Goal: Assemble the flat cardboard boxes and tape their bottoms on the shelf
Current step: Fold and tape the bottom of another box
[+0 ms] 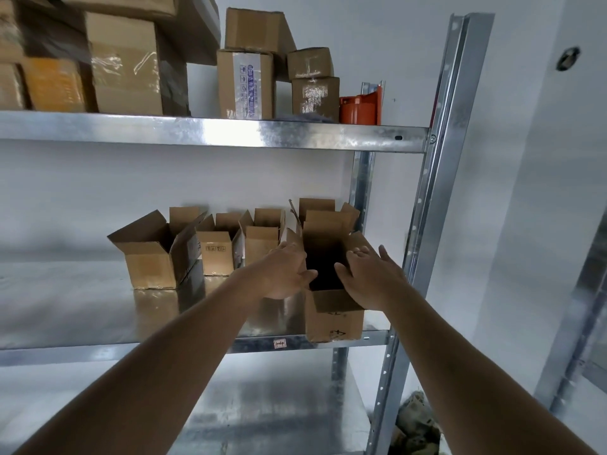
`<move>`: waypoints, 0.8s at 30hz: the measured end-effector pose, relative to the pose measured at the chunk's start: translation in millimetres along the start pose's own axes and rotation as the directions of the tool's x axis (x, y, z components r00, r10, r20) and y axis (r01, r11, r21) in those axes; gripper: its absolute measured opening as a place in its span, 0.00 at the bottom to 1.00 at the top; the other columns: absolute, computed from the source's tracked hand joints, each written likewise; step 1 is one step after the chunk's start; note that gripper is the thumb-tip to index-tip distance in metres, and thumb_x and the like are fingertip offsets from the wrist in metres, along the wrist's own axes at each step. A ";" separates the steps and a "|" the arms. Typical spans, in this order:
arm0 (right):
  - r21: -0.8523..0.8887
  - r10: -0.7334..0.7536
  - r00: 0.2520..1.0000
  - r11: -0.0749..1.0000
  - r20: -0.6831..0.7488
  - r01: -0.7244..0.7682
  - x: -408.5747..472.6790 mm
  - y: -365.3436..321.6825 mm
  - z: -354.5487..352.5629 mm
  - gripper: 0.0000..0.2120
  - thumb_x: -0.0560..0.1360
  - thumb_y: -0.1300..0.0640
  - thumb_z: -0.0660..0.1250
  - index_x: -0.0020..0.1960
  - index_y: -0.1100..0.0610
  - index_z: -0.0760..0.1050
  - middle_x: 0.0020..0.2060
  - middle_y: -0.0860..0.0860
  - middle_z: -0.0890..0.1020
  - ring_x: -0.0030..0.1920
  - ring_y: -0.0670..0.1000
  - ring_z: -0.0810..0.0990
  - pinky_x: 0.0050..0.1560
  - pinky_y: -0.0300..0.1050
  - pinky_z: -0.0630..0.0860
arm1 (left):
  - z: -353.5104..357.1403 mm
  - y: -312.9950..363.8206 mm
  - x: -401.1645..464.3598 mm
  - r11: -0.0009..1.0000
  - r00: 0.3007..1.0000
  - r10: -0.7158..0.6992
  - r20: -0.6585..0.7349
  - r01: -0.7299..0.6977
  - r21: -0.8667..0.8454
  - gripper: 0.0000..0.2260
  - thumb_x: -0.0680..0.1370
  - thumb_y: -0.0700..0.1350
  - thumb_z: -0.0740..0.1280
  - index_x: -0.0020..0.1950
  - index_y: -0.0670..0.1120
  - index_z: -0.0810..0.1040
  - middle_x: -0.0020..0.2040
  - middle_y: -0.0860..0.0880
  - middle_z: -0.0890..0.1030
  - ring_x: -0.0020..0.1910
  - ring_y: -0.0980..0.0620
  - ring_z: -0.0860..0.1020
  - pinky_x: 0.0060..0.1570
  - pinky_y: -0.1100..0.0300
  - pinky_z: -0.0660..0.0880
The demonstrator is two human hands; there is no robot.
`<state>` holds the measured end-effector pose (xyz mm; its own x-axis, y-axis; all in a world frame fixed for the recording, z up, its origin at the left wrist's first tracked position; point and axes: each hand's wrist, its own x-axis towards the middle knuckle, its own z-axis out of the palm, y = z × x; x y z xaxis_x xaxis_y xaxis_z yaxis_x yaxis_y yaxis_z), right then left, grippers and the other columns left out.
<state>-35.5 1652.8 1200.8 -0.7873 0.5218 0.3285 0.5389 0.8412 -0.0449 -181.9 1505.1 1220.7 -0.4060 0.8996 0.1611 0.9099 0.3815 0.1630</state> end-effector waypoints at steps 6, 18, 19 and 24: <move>0.093 -0.137 0.980 0.984 -0.145 0.151 0.7 -38.5 -26.7 0.16 0.86 0.41 0.54 0.52 0.48 0.75 0.41 0.43 0.81 0.40 0.46 0.81 0.52 0.47 0.83 | -22.9 -18.0 -23.6 0.999 0.996 0.031 -0.082 -0.030 0.014 0.13 0.84 0.57 0.60 0.61 0.51 0.76 0.65 0.49 0.76 0.64 0.46 0.76 0.62 0.51 0.74; 0.191 -0.431 0.887 0.869 -0.163 0.457 -3.8 -216.0 -30.0 0.16 0.85 0.42 0.57 0.55 0.51 0.79 0.46 0.46 0.82 0.46 0.47 0.81 0.47 0.48 0.80 | -76.4 -139.2 -172.0 0.970 0.956 -0.194 -0.219 0.221 0.103 0.21 0.79 0.63 0.57 0.67 0.57 0.76 0.64 0.55 0.79 0.61 0.47 0.79 0.56 0.48 0.79; 0.195 -0.447 0.881 0.860 -0.157 0.471 -4.4 -238.4 -29.0 0.17 0.85 0.41 0.56 0.54 0.51 0.78 0.45 0.46 0.82 0.46 0.48 0.81 0.44 0.46 0.79 | -81.1 -151.6 -188.0 0.963 0.951 -0.214 -0.224 0.244 0.114 0.17 0.81 0.60 0.60 0.66 0.56 0.77 0.65 0.55 0.78 0.63 0.47 0.78 0.57 0.48 0.78; 0.290 -0.500 0.853 0.802 -0.149 0.521 -9.9 -359.6 -16.0 0.19 0.84 0.39 0.56 0.63 0.49 0.79 0.54 0.47 0.83 0.54 0.52 0.82 0.52 0.51 0.79 | -98.7 -236.0 -268.9 0.927 0.924 -0.284 -0.257 0.333 0.174 0.23 0.85 0.60 0.58 0.79 0.57 0.67 0.80 0.55 0.66 0.77 0.50 0.67 0.72 0.53 0.68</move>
<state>-216.7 1342.8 1228.8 -0.8963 0.0033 0.4435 -0.0650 0.9882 -0.1386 -295.9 1152.2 1235.0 -0.6552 0.6680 0.3529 0.7227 0.6902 0.0352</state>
